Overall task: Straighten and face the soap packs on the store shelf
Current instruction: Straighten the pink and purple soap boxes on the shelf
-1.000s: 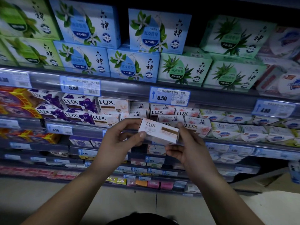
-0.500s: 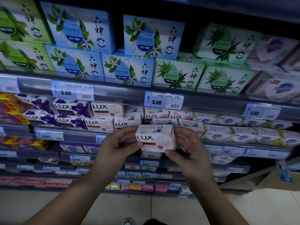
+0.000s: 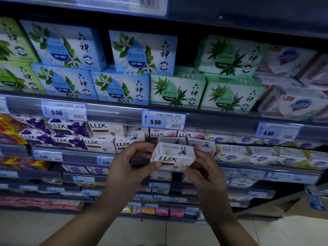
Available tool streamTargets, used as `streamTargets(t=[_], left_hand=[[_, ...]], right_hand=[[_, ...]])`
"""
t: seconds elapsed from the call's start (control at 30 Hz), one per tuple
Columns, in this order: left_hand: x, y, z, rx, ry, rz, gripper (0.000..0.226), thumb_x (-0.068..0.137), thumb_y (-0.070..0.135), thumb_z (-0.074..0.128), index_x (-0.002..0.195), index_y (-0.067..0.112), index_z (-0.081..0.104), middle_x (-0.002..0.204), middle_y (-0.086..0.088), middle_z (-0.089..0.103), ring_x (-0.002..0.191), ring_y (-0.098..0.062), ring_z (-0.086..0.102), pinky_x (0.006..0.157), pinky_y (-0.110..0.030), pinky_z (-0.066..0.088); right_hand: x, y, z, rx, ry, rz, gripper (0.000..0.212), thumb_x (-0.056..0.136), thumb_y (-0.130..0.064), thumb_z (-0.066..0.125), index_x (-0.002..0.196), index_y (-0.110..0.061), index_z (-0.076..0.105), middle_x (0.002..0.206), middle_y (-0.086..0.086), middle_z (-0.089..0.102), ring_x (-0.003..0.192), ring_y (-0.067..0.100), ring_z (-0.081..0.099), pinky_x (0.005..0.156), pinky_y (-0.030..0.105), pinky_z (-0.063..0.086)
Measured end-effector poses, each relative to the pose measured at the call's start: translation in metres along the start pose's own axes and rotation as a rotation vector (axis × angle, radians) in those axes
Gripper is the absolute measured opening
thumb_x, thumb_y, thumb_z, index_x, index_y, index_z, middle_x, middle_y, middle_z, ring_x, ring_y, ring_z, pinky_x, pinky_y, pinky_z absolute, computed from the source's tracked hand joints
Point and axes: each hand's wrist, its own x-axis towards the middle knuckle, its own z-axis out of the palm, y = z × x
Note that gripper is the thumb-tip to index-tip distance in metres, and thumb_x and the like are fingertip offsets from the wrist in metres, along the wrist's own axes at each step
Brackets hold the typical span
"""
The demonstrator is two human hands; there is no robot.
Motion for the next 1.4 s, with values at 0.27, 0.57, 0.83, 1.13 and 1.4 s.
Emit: streamTargets(t=[0.27,0.57,0.83,1.13,1.4], left_hand=[[0.008,0.001,0.001,0.179,0.301,0.022,0.017,0.091,0.016,0.075,0.103,0.027,0.075,0.102,0.011,0.076,0.102,-0.002,0.069,0.077,-0.008,0.051],[0.021,-0.004,-0.007,0.316,0.291,-0.067,0.05,0.1,0.012,0.062,0.146,0.027,0.05,0.129,0.007,0.062,0.106,0.01,0.061,0.087,-0.019,0.05],[0.021,-0.006,-0.018,0.379,0.212,-0.101,0.056,0.1,0.011,0.061,0.148,0.035,0.046,0.135,0.019,0.056,0.106,0.014,0.06,0.089,-0.017,0.052],[0.012,-0.01,-0.082,0.36,0.447,-0.043,0.034,0.098,0.011,0.061,0.125,0.031,0.057,0.118,0.015,0.063,0.101,0.002,0.063,0.08,-0.037,0.056],[0.028,-0.015,-0.127,0.537,0.237,-0.043,0.056,0.098,0.01,0.059,0.152,0.02,0.043,0.14,0.0,0.05,0.122,-0.019,0.057,0.096,-0.04,0.052]], right_hand=[[0.038,-0.005,0.026,-0.075,-0.06,-0.009,0.036,0.096,-0.004,0.068,0.109,-0.038,0.068,0.109,-0.026,0.074,0.107,-0.004,0.068,0.087,0.013,0.054],[0.064,-0.005,0.045,-0.288,-0.258,0.098,0.051,0.099,-0.017,0.061,0.14,-0.044,0.049,0.118,-0.033,0.051,0.114,-0.009,0.054,0.099,0.032,0.05],[0.068,-0.007,0.046,-0.32,-0.296,0.118,0.046,0.098,-0.024,0.061,0.12,-0.062,0.048,0.095,-0.043,0.06,0.082,-0.004,0.067,0.065,0.023,0.058],[0.032,-0.006,0.098,-0.424,-0.267,-0.055,0.026,0.095,-0.011,0.063,0.105,-0.035,0.061,0.096,-0.018,0.066,0.084,-0.002,0.064,0.067,0.01,0.049],[0.03,0.002,0.189,-0.491,-0.277,-0.001,0.053,0.096,-0.015,0.064,0.128,-0.046,0.035,0.128,-0.003,0.059,0.1,-0.009,0.061,0.071,0.004,0.049]])
